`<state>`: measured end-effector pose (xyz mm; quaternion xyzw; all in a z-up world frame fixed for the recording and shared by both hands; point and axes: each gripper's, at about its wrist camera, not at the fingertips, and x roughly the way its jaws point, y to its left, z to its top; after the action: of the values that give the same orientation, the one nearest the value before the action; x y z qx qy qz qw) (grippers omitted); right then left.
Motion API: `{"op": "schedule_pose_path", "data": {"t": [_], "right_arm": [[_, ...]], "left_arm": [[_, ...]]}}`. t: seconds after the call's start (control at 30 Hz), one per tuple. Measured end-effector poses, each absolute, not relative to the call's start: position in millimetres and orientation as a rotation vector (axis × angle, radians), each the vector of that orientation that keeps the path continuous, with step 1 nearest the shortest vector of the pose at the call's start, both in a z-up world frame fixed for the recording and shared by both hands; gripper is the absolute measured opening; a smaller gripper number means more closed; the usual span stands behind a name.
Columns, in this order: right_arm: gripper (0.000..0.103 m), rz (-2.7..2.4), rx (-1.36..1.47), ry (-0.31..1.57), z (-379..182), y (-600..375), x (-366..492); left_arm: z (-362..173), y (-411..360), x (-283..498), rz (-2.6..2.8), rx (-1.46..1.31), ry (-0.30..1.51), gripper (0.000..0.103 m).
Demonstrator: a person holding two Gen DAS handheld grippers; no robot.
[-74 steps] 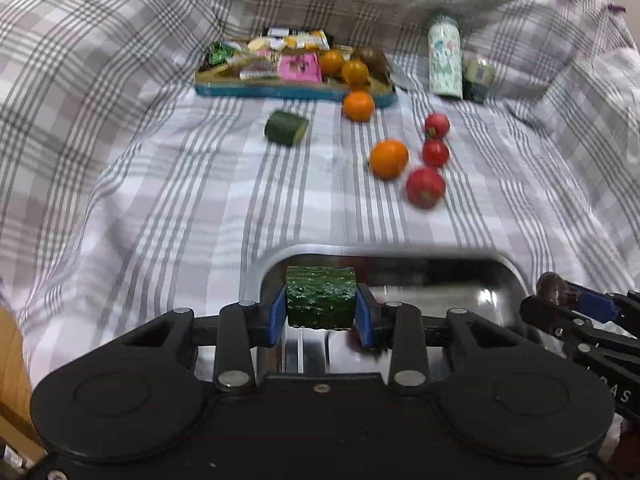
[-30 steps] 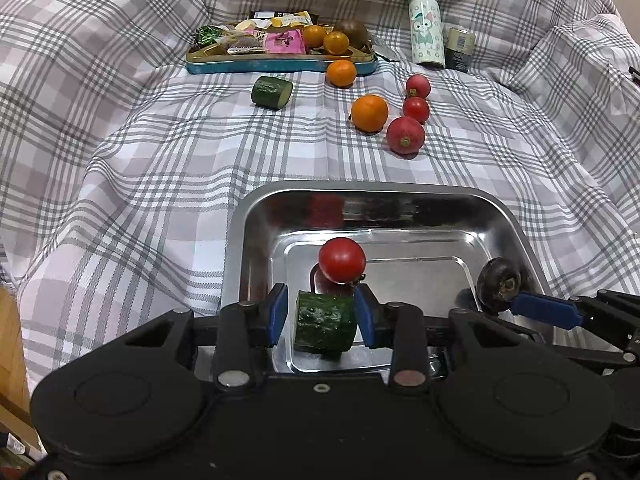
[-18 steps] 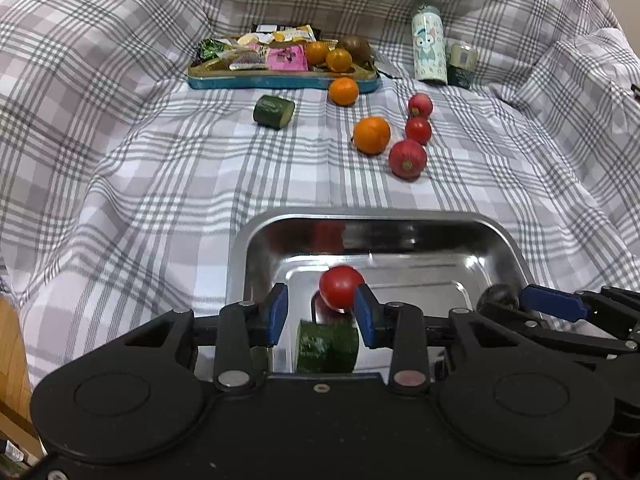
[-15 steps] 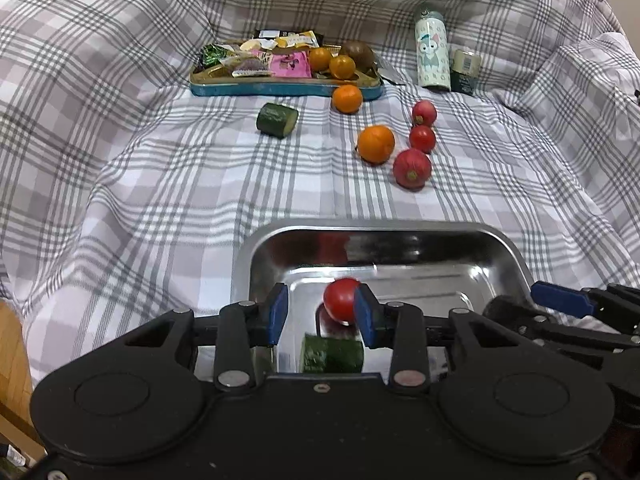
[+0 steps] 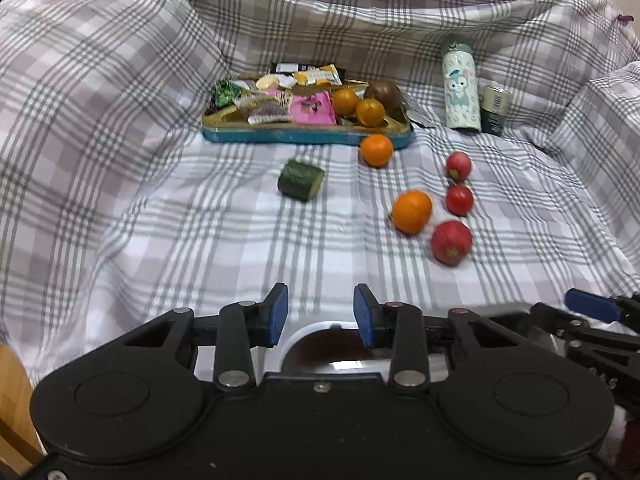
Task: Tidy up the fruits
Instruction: 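Move the left gripper to a green cucumber piece while the right gripper approaches a red cherry tomato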
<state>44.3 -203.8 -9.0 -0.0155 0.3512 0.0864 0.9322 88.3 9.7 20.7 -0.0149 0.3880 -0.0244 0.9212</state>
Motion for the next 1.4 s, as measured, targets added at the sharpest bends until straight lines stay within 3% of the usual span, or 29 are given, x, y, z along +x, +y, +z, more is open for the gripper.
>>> {"op": "schedule_pose_path", "data": {"t": [0.7,1.4], "right_arm": [[0.045,0.157,-0.014,0.682,-9,-213,155],[0.045,0.205,0.015,0.660,-24,-200,202]], "left_arm": [[8,8,184,-0.031,0.045,0.716,0.045],[-8,16,215,-0.016,0.037,0.680,0.045]]}}
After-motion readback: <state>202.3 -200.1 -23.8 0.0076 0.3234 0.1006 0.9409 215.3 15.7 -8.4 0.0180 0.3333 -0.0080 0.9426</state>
